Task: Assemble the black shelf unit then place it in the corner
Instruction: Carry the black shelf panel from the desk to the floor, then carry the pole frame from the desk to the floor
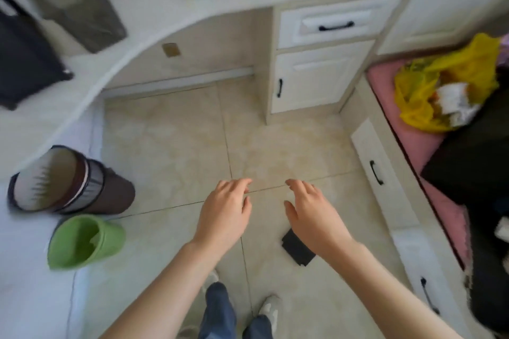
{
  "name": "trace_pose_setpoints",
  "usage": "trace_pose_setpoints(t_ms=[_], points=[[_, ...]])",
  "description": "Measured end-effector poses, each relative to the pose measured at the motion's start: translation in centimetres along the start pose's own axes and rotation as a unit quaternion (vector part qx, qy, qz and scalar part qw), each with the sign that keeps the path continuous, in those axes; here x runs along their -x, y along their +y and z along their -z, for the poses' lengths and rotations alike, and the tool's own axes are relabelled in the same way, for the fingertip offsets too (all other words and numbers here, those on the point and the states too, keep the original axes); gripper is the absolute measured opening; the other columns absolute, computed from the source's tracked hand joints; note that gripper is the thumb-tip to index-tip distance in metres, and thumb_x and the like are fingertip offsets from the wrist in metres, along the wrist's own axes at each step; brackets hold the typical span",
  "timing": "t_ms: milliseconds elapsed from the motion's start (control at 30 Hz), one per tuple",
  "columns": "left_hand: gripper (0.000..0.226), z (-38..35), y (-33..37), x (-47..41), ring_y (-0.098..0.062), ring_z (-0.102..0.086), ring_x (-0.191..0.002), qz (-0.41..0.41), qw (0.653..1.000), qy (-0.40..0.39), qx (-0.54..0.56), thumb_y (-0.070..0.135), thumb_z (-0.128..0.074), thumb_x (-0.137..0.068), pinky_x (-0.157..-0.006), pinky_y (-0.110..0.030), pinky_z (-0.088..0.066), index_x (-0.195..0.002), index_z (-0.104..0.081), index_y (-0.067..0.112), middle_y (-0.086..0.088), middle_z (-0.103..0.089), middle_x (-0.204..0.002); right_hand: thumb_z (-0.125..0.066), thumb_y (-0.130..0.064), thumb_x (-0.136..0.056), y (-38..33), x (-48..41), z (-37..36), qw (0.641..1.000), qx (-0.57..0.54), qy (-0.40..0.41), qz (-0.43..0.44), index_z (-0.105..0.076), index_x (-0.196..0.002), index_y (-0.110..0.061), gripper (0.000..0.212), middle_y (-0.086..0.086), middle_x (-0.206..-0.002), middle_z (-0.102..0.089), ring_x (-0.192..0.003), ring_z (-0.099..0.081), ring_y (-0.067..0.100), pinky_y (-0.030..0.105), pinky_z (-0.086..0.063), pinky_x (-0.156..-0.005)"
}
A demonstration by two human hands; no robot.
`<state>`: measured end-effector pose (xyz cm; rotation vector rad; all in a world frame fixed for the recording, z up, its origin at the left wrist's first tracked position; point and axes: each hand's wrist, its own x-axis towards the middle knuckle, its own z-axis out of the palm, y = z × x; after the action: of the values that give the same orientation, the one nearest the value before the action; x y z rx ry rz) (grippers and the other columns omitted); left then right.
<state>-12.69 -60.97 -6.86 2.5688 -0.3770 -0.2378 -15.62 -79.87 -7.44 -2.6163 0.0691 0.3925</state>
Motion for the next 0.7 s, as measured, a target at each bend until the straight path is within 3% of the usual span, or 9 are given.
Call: trace_pose_setpoints(t_ms=[167,333,500,700], points=[[0.036,12.0,-4.2,5.9,-0.025,-0.07,-0.095,0.09,0.987,0.133,-0.022,0.0,-0.076,-0.082,-0.069,-0.03,-0.052,-0.117,-0.071,0.007,-0.003,-0.074,-0.098,-0.043,-0.025,-0.104,-13.6,-0.4,2.3,0.993,-0.01,-0.026,0.116,-0.035,-0.147,-0.017,0.045,0.0,-0.143,-0.048,-0.132,-0.041,0.019,0.026,-0.038,-0.101],[0.036,13.8,-5.3,7.2,-0.023,-0.068,-0.099,0.13,0.98,0.151,0.007,0.002,-0.074,-0.086,-0.074,-0.035,-0.055,-0.121,-0.069,0.007,-0.003,-0.073,-0.102,-0.045,-0.028,-0.104,-15.3,-1.1,2.1,0.992,-0.02,-0.024,0.121,-0.037,-0.147,-0.018,0.045,-0.002,-0.143,-0.049,-0.133,-0.041,0.016,0.024,-0.037,-0.102],[0.037,20.1,-11.0,10.6,-0.026,-0.067,-0.098,0.21,0.952,0.219,0.041,0.001,-0.074,-0.087,-0.075,-0.037,-0.056,-0.123,-0.068,0.006,-0.003,-0.072,-0.101,-0.045,-0.026,-0.104,-24.5,-3.4,2.2,0.986,-0.018,-0.044,0.162,-0.04,-0.145,-0.015,0.043,0.001,-0.142,-0.051,-0.132,-0.043,0.018,0.026,-0.039,-0.101],[0.033,25.9,-16.5,11.3,-0.031,-0.069,-0.092,0.218,0.949,0.225,0.015,-0.004,-0.076,-0.082,-0.071,-0.045,-0.06,-0.114,-0.071,0.003,-0.008,-0.072,-0.095,-0.048,-0.025,-0.102,-33.4,-7.0,2.0,0.982,-0.026,-0.013,0.185,-0.044,-0.142,-0.014,0.042,0.001,-0.14,-0.053,-0.131,-0.045,0.02,0.029,-0.039,-0.101]])
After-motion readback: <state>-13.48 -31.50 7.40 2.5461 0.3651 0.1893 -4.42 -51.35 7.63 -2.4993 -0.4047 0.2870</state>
